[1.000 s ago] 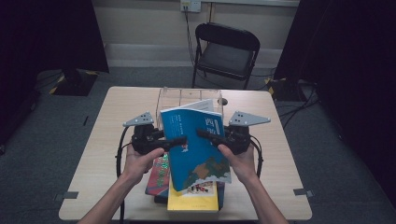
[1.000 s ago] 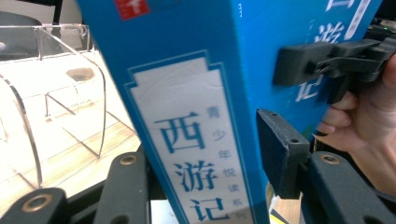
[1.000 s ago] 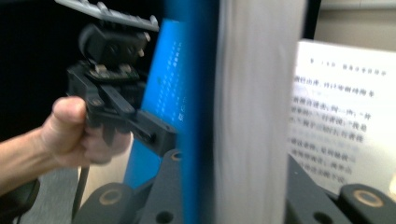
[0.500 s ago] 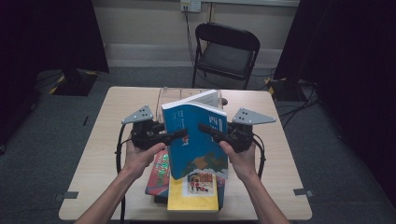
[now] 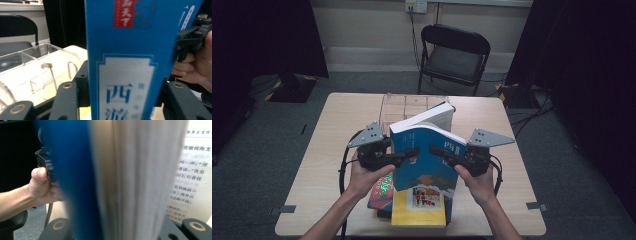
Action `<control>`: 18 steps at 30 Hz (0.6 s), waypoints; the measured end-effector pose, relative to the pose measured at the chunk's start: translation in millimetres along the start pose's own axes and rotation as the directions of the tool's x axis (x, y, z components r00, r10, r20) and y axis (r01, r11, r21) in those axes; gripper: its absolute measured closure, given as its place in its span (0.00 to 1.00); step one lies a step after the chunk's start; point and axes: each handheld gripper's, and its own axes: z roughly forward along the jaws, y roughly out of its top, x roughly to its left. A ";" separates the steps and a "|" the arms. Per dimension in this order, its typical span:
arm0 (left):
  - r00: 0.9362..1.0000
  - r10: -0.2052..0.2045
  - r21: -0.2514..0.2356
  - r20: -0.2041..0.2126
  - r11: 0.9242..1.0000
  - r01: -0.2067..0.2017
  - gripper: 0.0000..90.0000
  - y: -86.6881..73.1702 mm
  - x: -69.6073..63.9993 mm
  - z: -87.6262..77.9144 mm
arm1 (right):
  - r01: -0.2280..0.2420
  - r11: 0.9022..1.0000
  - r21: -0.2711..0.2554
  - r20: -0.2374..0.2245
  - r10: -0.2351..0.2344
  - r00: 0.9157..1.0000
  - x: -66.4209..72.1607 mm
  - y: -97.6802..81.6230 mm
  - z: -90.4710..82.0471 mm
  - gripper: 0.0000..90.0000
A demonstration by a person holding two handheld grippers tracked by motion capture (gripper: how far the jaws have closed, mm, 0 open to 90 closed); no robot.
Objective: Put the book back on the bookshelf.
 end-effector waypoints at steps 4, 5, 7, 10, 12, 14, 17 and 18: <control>1.000 0.021 -0.010 0.006 1.000 -0.021 0.54 -1.7 -2.8 2.0 | -0.002 1.000 0.003 0.002 0.002 1.000 2.8 -1.6 -3.4 0.88; 1.000 0.029 -0.009 0.001 1.000 -0.029 0.54 -1.9 -3.8 1.8 | -0.002 1.000 0.005 0.009 0.002 1.000 3.3 -1.7 -3.6 0.87; 0.998 0.058 -0.005 -0.013 0.998 -0.058 0.60 -1.9 -5.8 0.4 | -0.008 1.000 0.003 0.017 0.008 1.000 3.6 -3.4 -4.3 0.77; 0.998 0.062 -0.003 -0.004 0.998 -0.062 0.66 -2.1 -7.7 -1.1 | -0.019 1.000 0.006 0.061 0.019 0.998 2.7 -9.3 -9.1 0.70; 0.998 0.067 -0.005 0.007 0.998 -0.067 0.66 -2.5 -9.4 -2.0 | -0.030 1.000 0.001 0.072 0.030 0.997 0.0 -14.3 -15.9 0.64; 0.997 0.074 -0.003 0.007 0.997 -0.074 0.67 -3.0 -11.1 -3.2 | -0.041 0.999 0.002 0.099 0.040 0.994 -2.7 -19.2 -21.7 0.60; 0.998 0.070 -0.009 0.001 0.998 -0.070 0.67 -4.5 -13.3 -5.0 | -0.063 0.998 -0.008 0.133 0.064 0.989 -7.6 -26.2 -29.1 0.51; 0.998 0.067 -0.014 0.007 0.998 -0.067 0.66 -4.7 -13.5 -4.9 | -0.069 0.998 0.002 0.154 0.067 0.986 -10.4 -29.6 -31.4 0.48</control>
